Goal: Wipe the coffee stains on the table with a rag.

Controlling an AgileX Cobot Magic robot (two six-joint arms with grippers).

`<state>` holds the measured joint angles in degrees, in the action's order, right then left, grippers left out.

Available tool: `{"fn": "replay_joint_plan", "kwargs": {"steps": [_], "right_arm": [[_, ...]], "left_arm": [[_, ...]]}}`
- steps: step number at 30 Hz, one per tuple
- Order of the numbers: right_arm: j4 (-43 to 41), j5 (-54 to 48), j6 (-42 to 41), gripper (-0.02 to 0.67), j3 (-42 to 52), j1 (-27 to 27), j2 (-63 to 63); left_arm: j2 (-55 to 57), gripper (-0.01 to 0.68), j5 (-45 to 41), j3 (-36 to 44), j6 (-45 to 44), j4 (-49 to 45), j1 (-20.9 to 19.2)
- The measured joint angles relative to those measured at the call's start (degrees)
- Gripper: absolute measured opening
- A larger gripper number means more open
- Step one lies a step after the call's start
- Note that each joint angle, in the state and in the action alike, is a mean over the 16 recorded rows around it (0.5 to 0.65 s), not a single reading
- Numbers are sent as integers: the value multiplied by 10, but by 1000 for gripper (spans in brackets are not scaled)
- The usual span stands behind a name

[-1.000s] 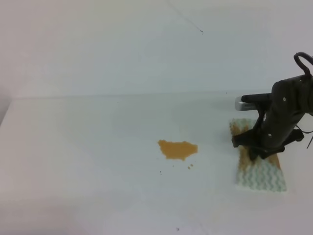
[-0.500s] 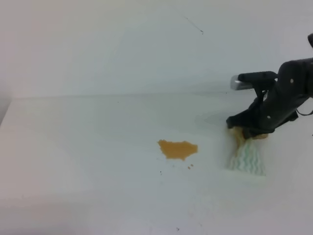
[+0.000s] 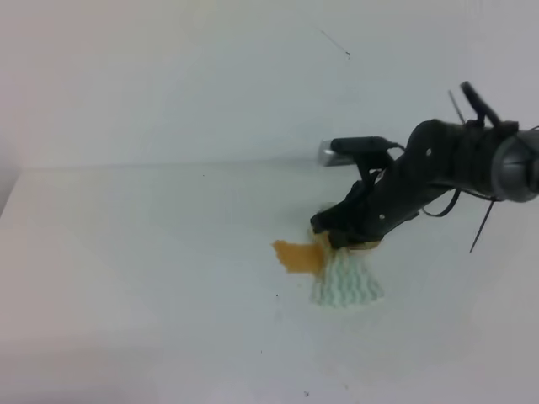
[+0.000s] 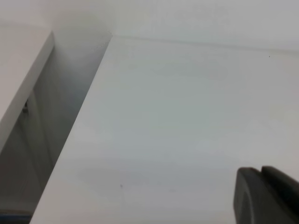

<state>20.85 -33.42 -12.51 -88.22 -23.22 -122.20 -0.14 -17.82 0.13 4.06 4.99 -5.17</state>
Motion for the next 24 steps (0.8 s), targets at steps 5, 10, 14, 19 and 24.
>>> {"fn": "replay_joint_plan", "kwargs": {"steps": [5,10,14,19,24], "right_arm": [[8,17,-3,17,-10,-27,-34],[14,26,-3,16,-28,-52,-58],[20,32,-5,16,-50,-70,-67],[24,39,-7,15,-79,-87,-72],[26,45,-7,15,-98,-95,-78]], "left_arm": [[0,-2,0,0,0,0,0],[0,-2,0,0,0,0,0],[0,-2,0,0,0,0,0],[1,-2,0,-1,0,0,0],[1,-2,0,-1,0,0,0]]}}
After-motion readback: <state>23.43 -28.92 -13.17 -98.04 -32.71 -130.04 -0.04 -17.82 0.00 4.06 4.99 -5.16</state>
